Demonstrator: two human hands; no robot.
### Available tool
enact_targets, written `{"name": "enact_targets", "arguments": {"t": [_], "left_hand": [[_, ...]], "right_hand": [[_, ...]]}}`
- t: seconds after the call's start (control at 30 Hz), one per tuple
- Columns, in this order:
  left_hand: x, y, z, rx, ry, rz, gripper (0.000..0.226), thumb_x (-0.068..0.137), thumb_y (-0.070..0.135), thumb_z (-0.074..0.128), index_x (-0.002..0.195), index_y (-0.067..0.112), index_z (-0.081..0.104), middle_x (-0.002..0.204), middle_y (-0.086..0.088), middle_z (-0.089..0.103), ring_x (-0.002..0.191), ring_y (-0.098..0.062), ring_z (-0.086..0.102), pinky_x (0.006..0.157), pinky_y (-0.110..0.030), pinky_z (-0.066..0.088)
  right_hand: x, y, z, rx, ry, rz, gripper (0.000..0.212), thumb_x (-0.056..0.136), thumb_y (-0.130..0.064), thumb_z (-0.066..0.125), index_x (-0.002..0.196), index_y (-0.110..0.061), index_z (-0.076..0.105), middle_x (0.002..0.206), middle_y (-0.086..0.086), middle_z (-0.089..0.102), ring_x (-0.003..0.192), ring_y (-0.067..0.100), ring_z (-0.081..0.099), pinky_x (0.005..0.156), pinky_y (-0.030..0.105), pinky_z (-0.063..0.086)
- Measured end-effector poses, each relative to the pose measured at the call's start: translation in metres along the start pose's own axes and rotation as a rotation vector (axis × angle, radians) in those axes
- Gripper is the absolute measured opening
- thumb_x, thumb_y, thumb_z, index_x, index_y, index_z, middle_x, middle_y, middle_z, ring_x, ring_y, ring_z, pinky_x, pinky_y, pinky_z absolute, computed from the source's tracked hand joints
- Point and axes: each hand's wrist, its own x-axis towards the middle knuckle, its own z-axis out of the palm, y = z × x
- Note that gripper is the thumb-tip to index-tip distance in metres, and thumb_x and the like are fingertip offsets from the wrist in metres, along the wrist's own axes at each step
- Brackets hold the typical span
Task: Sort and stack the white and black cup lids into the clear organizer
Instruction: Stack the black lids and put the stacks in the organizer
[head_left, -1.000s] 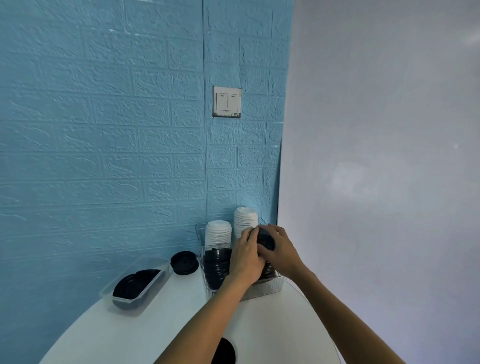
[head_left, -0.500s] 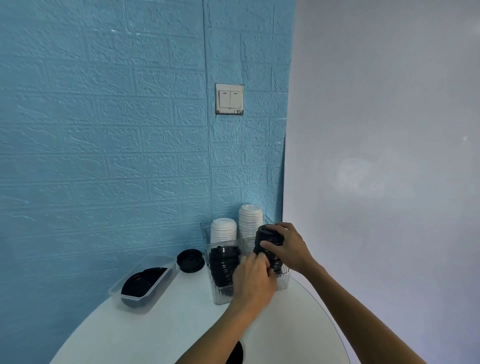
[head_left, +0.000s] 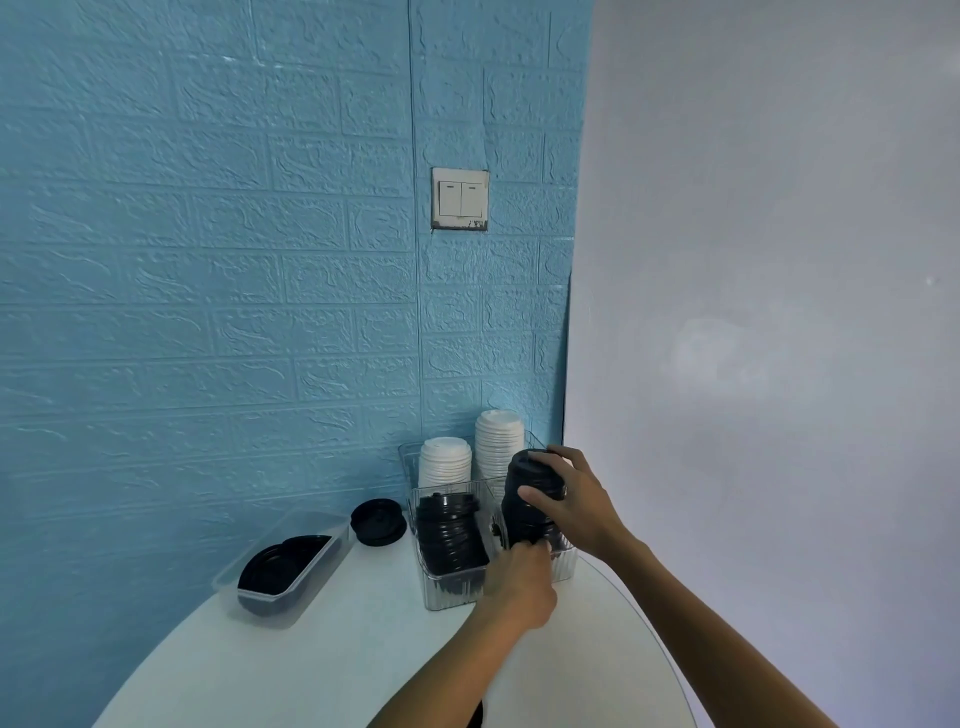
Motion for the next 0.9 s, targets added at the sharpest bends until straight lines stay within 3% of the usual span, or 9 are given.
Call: {"name": "enact_targets", "arguments": {"t": [0.17,0.37,0.53,0.7,0.9], "left_hand": [[0.003,-0.002,-0.001,-0.021,-0.065,-0.046,0.040,0.098,0.008,0.050,0.137,0.011,0.054,0.138,-0.013,0.059,0.126,-0.035,0.058,0.099,-0.043,0.051],[-0.004,0.002,0.001,-0.050,0.167,-0.009,0.031,0.104,0.022,0.055,0.134,0.016,0.061,0.131,-0.006,0.064,0.119,-0.029,0.063,0.095,-0.041,0.053],[-0.006,0.004,0.009,-0.058,0.075,0.108,0.045,0.101,0.013,0.052,0.146,0.018,0.049,0.144,-0.004,0.058,0.126,-0.030,0.061,0.101,-0.041,0.051],[-0.006,0.000,0.013,-0.046,-0.025,0.133,0.068,0.101,0.028,0.051,0.162,0.026,0.019,0.150,-0.009,0.044,0.131,-0.038,0.055,0.106,-0.045,0.046],[-0.002,-0.002,0.005,-0.041,-0.048,0.129,0.067,0.100,0.028,0.051,0.161,0.028,0.024,0.145,-0.011,0.052,0.127,-0.038,0.057,0.103,-0.044,0.049]], "right_hand": [[0.001,0.001,-0.001,-0.022,-0.014,0.000,0.053,0.089,-0.051,0.069,0.138,-0.037,0.055,0.146,-0.013,0.037,0.115,0.007,0.049,0.106,0.034,0.046],[0.004,0.001,-0.005,-0.038,-0.016,-0.001,0.054,0.089,-0.049,0.069,0.139,-0.035,0.054,0.147,-0.010,0.037,0.116,0.010,0.049,0.106,0.034,0.046],[0.002,0.000,-0.006,-0.032,-0.024,0.007,0.053,0.089,-0.048,0.070,0.138,-0.035,0.055,0.147,-0.010,0.037,0.122,0.015,0.052,0.109,0.038,0.045],[0.000,0.002,-0.001,-0.021,-0.039,0.014,0.052,0.089,-0.048,0.071,0.137,-0.035,0.055,0.145,-0.010,0.038,0.120,0.014,0.052,0.107,0.036,0.046],[0.002,0.006,0.001,-0.033,-0.042,0.010,0.053,0.087,-0.050,0.070,0.136,-0.037,0.055,0.145,-0.012,0.038,0.114,0.009,0.050,0.106,0.035,0.047]]}}
